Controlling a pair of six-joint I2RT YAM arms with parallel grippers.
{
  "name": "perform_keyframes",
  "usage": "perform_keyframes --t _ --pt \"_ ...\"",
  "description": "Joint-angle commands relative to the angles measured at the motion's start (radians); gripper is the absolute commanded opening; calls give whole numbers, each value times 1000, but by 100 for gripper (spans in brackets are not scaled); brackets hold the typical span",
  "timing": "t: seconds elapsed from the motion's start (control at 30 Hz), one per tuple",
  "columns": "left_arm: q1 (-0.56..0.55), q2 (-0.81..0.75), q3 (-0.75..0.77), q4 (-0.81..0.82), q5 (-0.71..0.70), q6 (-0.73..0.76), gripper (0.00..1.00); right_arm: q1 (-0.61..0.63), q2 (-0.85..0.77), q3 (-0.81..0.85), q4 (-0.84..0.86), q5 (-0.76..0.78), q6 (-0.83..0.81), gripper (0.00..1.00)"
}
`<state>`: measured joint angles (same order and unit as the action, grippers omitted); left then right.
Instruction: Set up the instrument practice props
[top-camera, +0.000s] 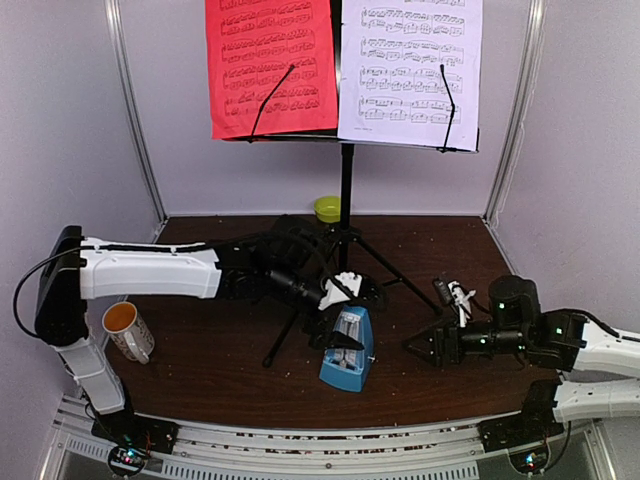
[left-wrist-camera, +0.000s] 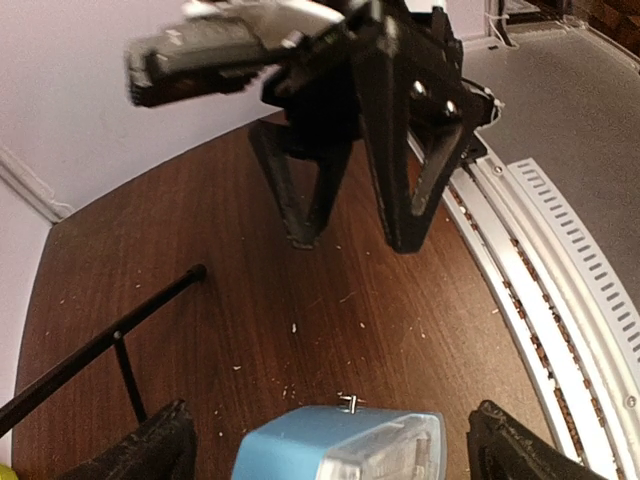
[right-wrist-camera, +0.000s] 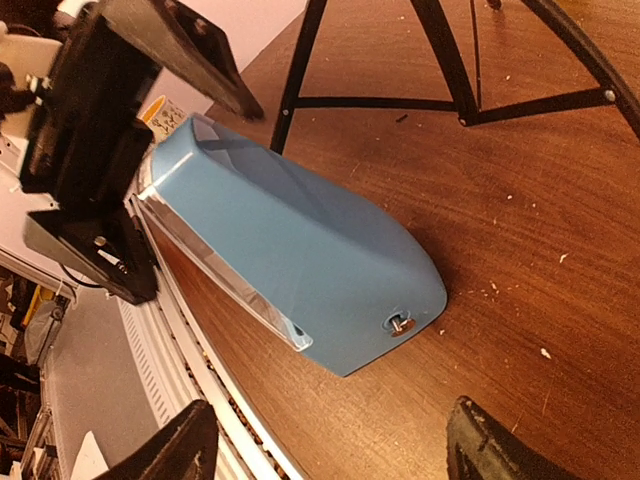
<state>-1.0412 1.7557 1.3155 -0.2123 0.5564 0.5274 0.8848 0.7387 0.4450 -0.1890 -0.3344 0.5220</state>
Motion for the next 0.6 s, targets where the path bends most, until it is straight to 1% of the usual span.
perform_keyframes --t 0.0,0.07,0.13,0.27,0.37,0.43,0.57 --pt "12 -188 -104 152 -124 -142 98 47 21 -39 61 46 -49 76" --pt "12 -272 -171 217 -228 -246 98 78 42 -57 99 78 -63 67" --pt "12 -334 -212 234 -345 -365 98 106 73 -73 143 113 -70 59" --pt "12 -414 -246 186 -565 -618 98 161 170 -82 243 146 -87 44" --pt "13 -463 -257 106 -801 -829 98 194 270 -85 307 179 -111 34" --pt "13 -501 -270 67 -856 -879 98 202 316 -114 394 190 -116 29" --pt "13 -588 -326 23 -965 -1028 98 227 430 -128 561 204 -123 23"
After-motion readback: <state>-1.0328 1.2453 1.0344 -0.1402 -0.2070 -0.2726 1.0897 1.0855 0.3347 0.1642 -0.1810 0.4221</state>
